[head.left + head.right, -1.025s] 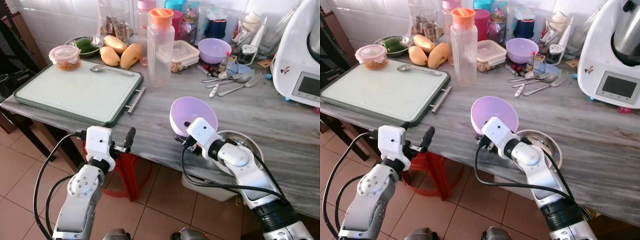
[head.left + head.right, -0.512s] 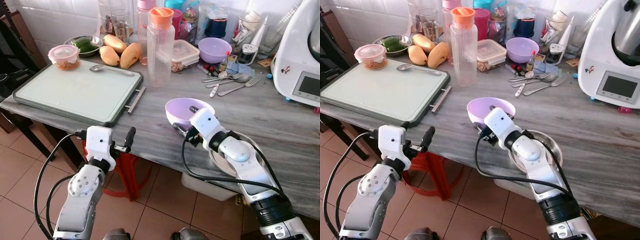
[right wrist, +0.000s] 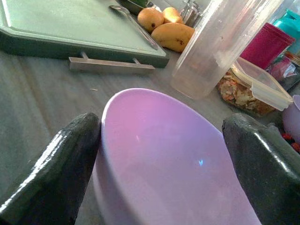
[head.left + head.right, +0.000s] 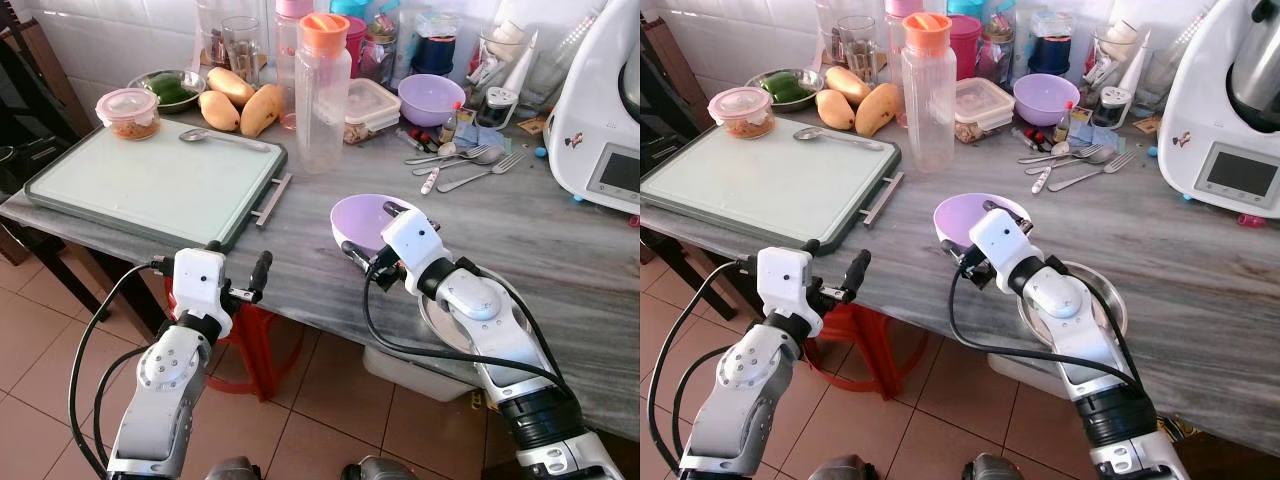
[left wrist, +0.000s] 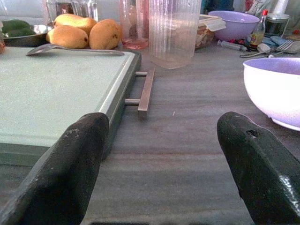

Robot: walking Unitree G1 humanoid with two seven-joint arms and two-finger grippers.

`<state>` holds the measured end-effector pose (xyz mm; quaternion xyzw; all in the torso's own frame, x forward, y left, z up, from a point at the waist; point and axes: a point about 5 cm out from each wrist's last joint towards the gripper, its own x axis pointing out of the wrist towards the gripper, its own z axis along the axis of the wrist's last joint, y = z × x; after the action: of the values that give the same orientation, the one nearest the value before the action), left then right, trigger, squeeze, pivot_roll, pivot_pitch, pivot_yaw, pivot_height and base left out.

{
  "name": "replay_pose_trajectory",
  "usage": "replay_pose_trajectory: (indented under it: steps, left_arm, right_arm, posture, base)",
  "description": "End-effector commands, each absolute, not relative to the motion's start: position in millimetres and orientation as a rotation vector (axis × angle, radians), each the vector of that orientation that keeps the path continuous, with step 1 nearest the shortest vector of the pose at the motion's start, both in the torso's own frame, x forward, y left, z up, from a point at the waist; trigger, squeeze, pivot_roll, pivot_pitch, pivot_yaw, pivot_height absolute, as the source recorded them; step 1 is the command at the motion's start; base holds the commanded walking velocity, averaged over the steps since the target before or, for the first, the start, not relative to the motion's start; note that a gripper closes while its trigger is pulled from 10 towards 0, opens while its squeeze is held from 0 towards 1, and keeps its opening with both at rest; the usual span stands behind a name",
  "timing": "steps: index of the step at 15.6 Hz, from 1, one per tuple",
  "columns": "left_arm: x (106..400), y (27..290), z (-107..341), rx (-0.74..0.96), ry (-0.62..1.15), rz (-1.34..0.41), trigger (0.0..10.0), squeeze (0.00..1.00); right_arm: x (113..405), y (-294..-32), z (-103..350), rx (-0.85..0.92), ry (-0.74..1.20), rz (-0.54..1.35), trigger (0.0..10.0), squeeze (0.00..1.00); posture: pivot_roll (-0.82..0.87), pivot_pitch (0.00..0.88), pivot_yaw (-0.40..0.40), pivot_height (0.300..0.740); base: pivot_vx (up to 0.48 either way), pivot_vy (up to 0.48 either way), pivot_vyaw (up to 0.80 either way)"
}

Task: Setting the table

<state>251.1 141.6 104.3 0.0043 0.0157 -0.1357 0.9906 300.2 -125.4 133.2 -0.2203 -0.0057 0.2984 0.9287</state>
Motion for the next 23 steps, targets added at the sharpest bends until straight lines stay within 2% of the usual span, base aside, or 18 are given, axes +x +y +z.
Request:
replay_pose_trajectory:
  steps: [1,10,17,20,23]
  left_arm:
    - [252.5,142.3,103.0,0.019,0.043,-0.269,10.0,0.0]
    - [253.0,142.7,101.0,0.031,0.054,-0.27,10.0,0.0]
    - [254.1,143.5,100.8,0.034,0.054,-0.269,10.0,0.0]
    - [253.3,143.3,101.1,0.023,0.047,-0.264,10.0,0.0]
    - [254.4,142.8,102.0,0.017,0.041,-0.265,10.0,0.0]
  right_arm:
    - [301.0,-127.0,139.8,-0.431,-0.049,0.596,10.0,0.59]
    - [289.1,-116.2,135.7,-0.262,-0.016,0.677,10.0,0.62]
    - [285.8,-113.4,143.1,-0.188,-0.059,0.637,10.0,0.64]
    - [288.4,-142.3,170.1,-0.234,-0.234,0.271,10.0,0.64]
    - [278.6,-162.8,176.9,-0.311,-0.294,0.117,10.0,0.62]
  posture:
    - [0.03,0.0,-0.003,0.74]
    - [0.03,0.0,-0.007,0.74]
    - [0.03,0.0,-0.005,0.74]
    - [0.02,0.0,-0.01,0.74]
    - [0.02,0.0,-0.007,0.74]
  base:
    - [0.0,0.0,0.0]
    - [0.0,0.0,0.0]
    - [0.0,0.0,0.0]
    - [0.0,0.0,0.0]
    - [0.0,0.0,0.0]
